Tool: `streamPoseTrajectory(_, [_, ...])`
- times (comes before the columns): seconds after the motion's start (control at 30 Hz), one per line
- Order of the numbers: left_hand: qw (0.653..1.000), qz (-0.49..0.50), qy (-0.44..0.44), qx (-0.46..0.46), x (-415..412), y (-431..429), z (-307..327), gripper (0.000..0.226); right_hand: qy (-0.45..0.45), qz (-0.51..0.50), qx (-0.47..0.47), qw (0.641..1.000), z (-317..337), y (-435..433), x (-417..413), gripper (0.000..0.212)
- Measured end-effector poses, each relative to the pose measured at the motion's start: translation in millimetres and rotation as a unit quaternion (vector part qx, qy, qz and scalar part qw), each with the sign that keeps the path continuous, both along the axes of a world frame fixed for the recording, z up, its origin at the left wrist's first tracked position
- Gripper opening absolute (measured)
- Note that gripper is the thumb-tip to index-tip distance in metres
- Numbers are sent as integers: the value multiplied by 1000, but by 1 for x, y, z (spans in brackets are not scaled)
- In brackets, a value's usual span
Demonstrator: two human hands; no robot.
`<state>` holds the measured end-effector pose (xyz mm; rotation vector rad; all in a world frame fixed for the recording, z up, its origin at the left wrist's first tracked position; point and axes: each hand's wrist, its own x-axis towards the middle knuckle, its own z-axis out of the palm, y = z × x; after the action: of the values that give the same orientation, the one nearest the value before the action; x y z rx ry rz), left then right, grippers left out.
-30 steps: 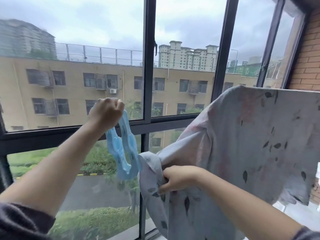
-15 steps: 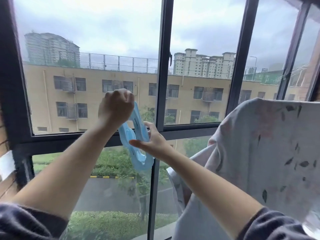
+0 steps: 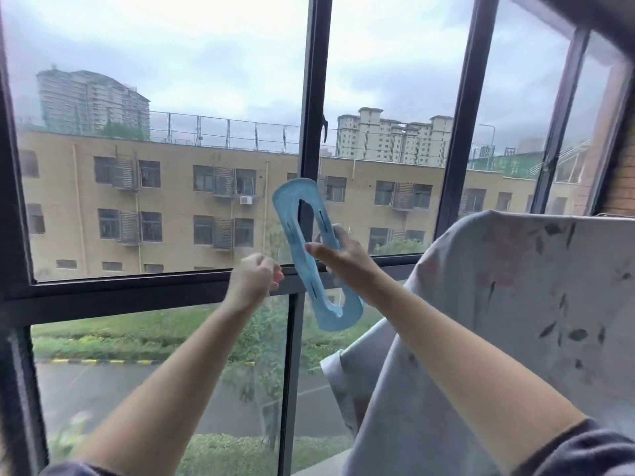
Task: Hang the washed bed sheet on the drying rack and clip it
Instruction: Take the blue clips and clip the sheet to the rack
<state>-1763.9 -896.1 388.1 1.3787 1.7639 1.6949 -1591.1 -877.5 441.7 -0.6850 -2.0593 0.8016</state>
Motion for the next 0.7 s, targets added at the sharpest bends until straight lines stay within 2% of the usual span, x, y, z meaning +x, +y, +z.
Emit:
streamPoseTrajectory(0.1, [990,-79,81,-84,53,31,-38,14,0,-2,-44,999,8,8,45,15])
streamPoseTrajectory(0.13, [982,-126,100,-102,73,36,-44,16,-10,-9,-55,998,9,12,63,10])
streamPoseTrajectory(0.23, [939,-297,90,-151,110,49,-59,66,-56,-16,-50,997,8,19,101,11])
streamPoseTrajectory(0.27, [927,-324,100,-163,126,50,-61,69,-61,-20,-49,997,7,22,117,16])
streamPoseTrajectory(0.3, [922,-328,125,-160,134,50,-65,60,-63,-16,-48,997,5,24,127,21])
streamPoseTrajectory(0.37, [940,-272,173,-114,146,45,-68,38,-69,2,-44,997,2,27,144,32])
streamPoseTrajectory(0.47, [968,-176,175,-35,149,24,-72,50,-89,31,-22,995,-1,27,159,40])
streamPoseTrajectory(0.53, [955,-116,270,-29,148,16,-79,42,-99,45,-11,994,-2,25,163,37])
streamPoseTrajectory(0.6, [935,-18,352,-47,144,4,-85,45,-100,60,-11,993,-4,24,167,33])
streamPoseTrajectory(0.7, [912,130,378,-90,120,-25,-89,54,-84,82,-10,993,-8,20,173,30])
